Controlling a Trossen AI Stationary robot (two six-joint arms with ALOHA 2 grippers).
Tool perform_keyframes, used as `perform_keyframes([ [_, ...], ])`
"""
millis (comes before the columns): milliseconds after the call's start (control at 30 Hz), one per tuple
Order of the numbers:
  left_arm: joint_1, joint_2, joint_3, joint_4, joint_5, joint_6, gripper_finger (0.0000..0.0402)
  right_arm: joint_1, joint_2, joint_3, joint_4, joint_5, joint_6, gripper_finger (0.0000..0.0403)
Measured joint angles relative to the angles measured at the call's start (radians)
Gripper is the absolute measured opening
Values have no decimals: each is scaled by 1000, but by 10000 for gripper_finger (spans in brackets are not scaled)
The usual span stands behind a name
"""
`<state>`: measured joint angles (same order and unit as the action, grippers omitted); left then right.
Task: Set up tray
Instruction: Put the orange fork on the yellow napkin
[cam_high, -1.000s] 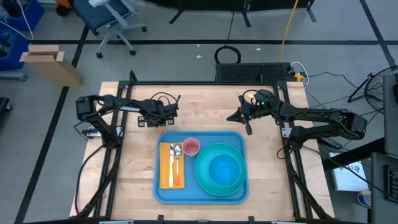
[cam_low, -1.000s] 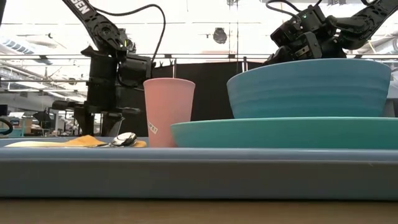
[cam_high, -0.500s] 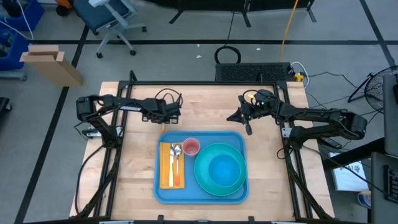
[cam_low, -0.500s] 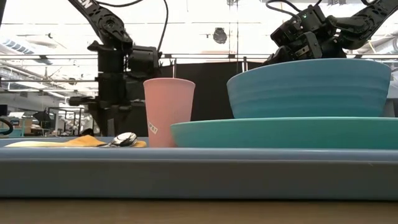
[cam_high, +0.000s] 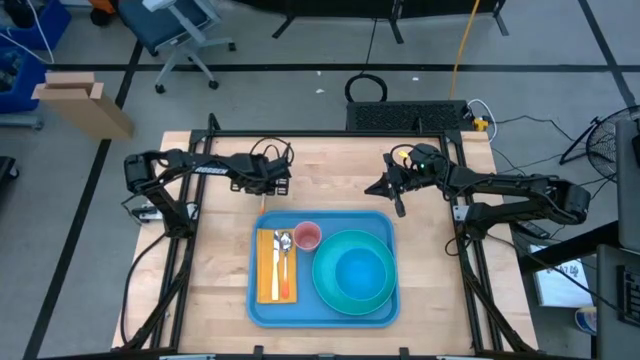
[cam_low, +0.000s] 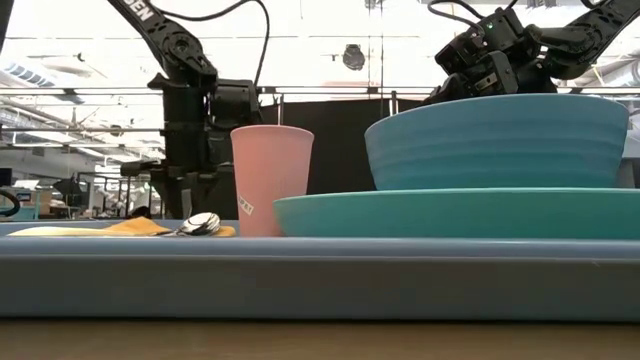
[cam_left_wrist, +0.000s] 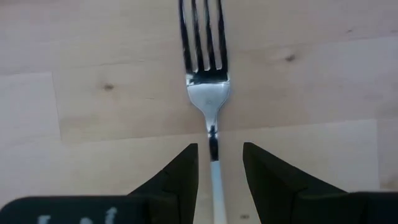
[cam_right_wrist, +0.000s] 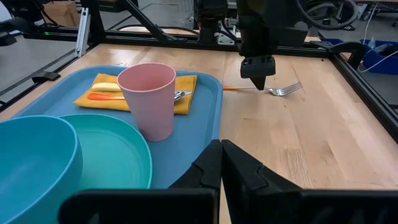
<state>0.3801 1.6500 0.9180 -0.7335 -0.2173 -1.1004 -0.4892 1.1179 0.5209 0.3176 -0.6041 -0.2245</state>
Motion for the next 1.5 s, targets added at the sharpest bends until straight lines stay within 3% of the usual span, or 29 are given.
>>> perform_keyframes([
  [300,2,15,-35,18,11,15,131,0,0,0,0,0,0,0],
  [600,8,22,-126,145,3,32,129,0,0,0,1,0,2,0],
  [700,9,24,-121,152,11,95,103,0,0,0,4,1,2,0],
  [867,-5,31,-101,156,-6,116,17,0,0,0,5,0,3,0],
  [1200,-3,21,-33,109,-44,153,10,0,0,0,0,0,2,0],
  [1500,-3,-79,20,66,-54,194,10,0,0,0,0,1,-3,0],
])
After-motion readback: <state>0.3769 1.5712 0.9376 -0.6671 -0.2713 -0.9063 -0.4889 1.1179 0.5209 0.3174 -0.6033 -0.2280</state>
